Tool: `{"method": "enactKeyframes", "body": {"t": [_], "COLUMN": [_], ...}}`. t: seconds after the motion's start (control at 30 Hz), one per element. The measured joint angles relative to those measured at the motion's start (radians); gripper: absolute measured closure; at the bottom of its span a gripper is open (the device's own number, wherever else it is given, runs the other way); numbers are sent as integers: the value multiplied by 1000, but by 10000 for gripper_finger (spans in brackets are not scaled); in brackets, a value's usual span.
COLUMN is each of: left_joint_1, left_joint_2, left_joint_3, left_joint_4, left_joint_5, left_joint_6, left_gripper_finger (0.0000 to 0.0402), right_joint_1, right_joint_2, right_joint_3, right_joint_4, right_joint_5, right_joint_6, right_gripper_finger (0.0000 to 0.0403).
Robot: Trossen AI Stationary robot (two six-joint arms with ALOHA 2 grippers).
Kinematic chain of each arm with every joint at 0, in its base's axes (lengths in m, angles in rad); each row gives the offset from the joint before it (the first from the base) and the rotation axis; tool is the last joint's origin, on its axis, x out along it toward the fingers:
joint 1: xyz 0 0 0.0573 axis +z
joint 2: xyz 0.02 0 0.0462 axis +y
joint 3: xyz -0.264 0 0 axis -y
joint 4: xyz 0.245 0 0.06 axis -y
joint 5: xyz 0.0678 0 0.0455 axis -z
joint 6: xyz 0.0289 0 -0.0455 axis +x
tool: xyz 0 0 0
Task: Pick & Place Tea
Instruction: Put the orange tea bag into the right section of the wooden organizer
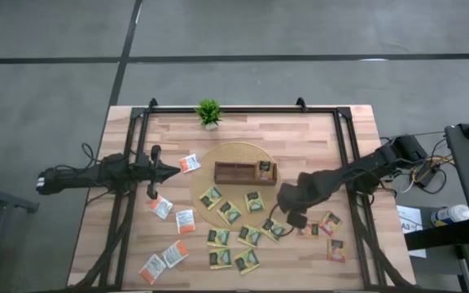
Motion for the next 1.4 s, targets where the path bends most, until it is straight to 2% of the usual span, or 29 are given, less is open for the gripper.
{"method": "enactKeyframes", "body": {"t": [0.4, 0.67, 0.8, 0.97, 1.4], "left_joint_1": [0, 0, 0, 0, 0], "left_joint_2": [0, 0, 0, 0, 0], "left_joint_3": [0, 0, 0, 0, 0], "left_joint_4": [0, 0, 0, 0, 0], "left_joint_5": [0, 0, 0, 0, 0], "left_joint_6": [0, 0, 0, 0, 0], "left_gripper_finger": [402, 402, 402, 402, 402], "right_joint_1": [-4, -4, -4, -4, 5], "right_joint_2": [-27, -34, -23, -14, -11], "right_joint_3": [1, 22, 29, 38, 66], "right_joint_4": [1, 3, 29, 53, 54], "right_joint_5": [-68, -63, -60, -59, -59], "right_joint_6": [-556, -800, -854, -829, -712], "right_gripper_finger": [340, 270, 228, 197, 192]}}
